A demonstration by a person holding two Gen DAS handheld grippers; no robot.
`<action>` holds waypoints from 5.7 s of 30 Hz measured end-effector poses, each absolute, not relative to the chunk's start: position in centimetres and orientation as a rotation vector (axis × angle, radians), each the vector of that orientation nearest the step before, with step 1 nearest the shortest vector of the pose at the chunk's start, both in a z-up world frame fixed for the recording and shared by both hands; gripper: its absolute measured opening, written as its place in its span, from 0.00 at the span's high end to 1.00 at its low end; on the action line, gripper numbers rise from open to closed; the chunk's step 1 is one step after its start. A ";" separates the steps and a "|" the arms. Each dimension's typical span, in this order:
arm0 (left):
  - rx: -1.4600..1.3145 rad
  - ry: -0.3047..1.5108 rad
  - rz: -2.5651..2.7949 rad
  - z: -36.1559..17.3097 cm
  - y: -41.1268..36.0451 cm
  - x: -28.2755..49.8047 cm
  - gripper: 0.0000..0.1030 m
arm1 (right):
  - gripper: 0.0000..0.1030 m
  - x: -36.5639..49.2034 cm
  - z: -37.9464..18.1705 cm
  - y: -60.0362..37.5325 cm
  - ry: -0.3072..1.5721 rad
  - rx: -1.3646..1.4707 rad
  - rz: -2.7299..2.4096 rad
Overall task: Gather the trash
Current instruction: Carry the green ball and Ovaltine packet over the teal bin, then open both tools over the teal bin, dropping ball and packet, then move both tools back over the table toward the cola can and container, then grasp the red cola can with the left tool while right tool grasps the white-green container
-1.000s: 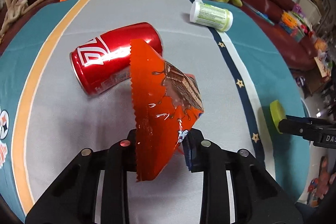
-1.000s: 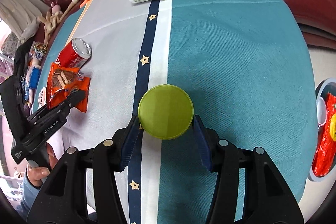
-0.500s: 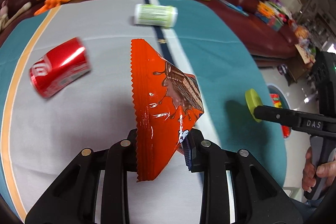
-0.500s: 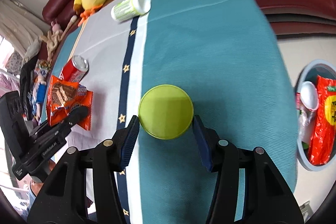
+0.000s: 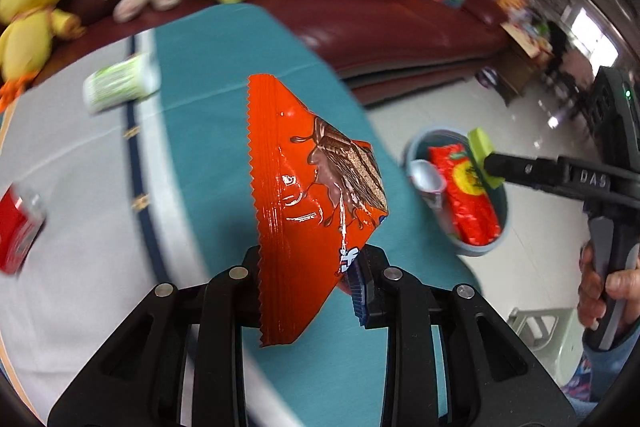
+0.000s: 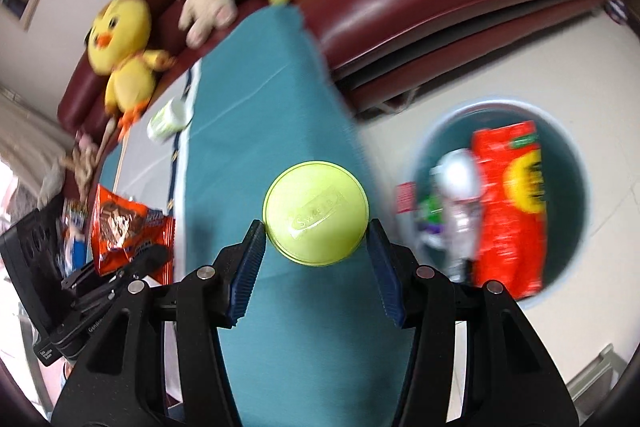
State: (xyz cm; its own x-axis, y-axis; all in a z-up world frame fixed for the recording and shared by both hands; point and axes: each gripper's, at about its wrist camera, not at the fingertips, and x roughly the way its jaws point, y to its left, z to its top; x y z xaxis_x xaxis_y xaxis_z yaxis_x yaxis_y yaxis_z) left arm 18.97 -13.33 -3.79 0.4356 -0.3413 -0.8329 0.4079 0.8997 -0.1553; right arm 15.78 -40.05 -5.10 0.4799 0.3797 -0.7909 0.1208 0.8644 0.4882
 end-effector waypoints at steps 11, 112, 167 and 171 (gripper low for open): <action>0.220 1.073 -0.640 -5.5 -27.1 19.3 0.69 | 0.51 12.6 -6.1 -51.2 0.996 0.657 0.038; 0.089 0.992 -0.243 -3.4 6.5 20.2 0.06 | 0.18 23.6 -2.7 -21.3 1.284 -0.066 0.440; 0.008 1.074 -0.133 -8.8 13.7 32.1 0.49 | 0.47 37.5 -7.8 -7.4 1.298 -0.243 0.646; 0.026 1.070 -0.150 -8.1 11.6 30.0 0.49 | 0.48 35.3 -7.1 -9.9 1.306 -0.114 0.631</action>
State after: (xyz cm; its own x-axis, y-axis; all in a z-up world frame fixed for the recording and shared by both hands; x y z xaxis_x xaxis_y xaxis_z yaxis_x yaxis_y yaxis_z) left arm 29.96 11.57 -8.07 0.4711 -0.1095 -0.8753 0.1346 0.9896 -0.0514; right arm 35.26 -9.95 -7.06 0.1209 0.3687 -0.9216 -0.4930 0.8282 0.2666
